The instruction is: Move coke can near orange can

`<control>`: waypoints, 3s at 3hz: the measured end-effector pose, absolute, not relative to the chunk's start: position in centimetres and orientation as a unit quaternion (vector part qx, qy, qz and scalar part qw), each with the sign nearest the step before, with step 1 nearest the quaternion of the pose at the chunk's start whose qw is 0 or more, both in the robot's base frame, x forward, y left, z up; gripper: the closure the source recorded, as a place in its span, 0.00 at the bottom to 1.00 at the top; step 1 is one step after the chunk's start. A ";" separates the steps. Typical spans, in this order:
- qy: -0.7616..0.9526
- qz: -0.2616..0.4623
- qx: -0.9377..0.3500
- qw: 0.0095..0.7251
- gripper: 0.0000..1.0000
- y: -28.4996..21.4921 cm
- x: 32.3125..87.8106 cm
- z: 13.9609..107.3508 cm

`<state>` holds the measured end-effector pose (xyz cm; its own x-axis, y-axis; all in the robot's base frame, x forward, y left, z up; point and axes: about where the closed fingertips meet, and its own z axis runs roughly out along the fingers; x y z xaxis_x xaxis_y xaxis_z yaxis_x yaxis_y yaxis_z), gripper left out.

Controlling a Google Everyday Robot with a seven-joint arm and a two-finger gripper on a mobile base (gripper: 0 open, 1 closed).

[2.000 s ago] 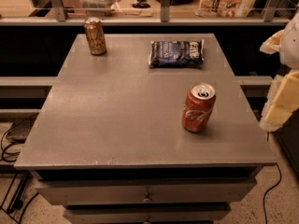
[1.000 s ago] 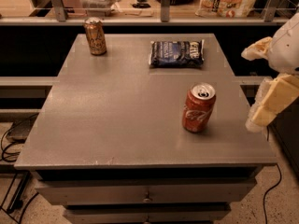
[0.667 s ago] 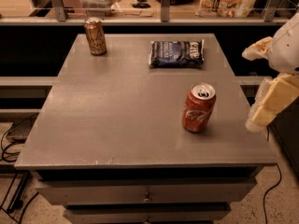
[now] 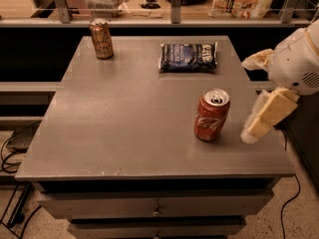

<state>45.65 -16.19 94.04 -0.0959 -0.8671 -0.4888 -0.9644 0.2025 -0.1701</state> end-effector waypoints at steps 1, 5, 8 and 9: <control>0.710 0.127 -0.621 0.308 0.00 -13.4 47.0 93.2; 0.705 0.195 -0.589 0.343 0.41 -11.0 48.6 89.2; 0.683 0.184 -0.605 0.366 1.00 -10.1 49.7 93.8; 0.683 0.184 -0.605 0.366 1.00 -10.1 49.6 93.8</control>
Offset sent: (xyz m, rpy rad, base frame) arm 0.0358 0.0620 -0.0302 0.3114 -0.0961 0.0441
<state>49.65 -10.08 93.83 0.0002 -0.6917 -0.7222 -0.9610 0.1996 -0.1914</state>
